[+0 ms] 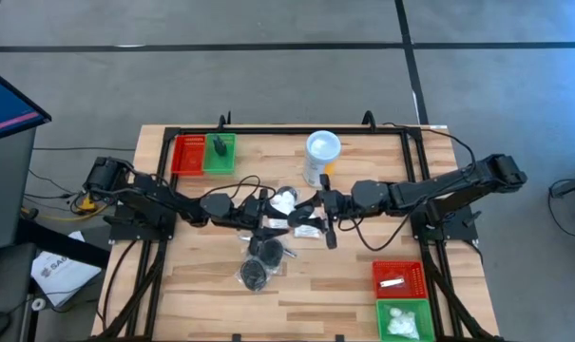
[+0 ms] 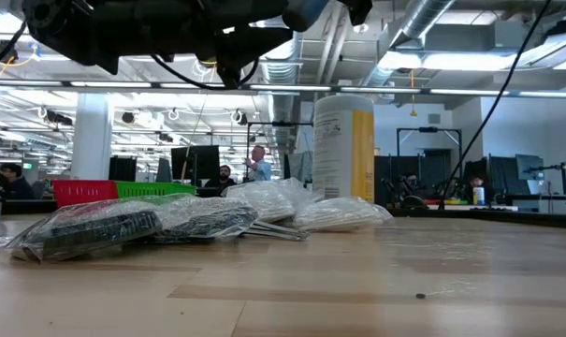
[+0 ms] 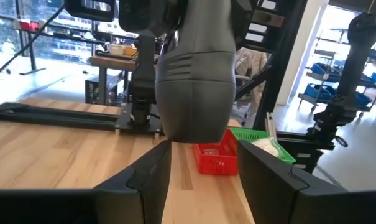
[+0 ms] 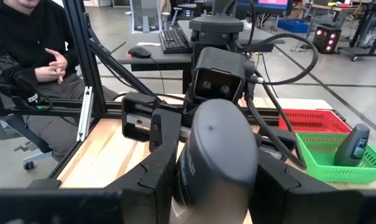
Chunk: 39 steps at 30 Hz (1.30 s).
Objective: Pick & Place Travel size toiletries
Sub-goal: Put the black deodorant bottle into the top green bin
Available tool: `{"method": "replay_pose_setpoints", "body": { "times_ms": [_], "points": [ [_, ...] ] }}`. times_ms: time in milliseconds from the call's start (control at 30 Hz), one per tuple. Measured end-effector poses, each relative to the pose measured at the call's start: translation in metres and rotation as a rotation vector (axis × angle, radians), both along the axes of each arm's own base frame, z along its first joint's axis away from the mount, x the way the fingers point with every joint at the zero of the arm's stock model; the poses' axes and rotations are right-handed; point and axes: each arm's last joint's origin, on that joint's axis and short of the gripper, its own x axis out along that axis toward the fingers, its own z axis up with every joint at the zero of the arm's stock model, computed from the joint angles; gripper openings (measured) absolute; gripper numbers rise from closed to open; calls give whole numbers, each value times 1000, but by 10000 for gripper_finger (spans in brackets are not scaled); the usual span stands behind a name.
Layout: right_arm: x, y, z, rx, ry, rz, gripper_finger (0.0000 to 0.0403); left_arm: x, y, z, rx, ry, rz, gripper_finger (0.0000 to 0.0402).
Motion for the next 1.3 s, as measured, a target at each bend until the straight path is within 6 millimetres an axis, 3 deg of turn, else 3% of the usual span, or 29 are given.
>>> {"method": "replay_pose_setpoints", "body": {
  "times_ms": [567, 1167, 1300],
  "points": [
    [0, 0, -4, -3, 25, 2, 138, 7, 11, 12, 8, -44, 36, 219],
    [0, 0, -2, -3, 8, 2, 137, 9, 9, 12, -5, -34, 21, 222],
    [0, 0, -1, -2, 6, 2, 137, 17, 6, 17, 1, -54, 7, 222]
  ]
}}
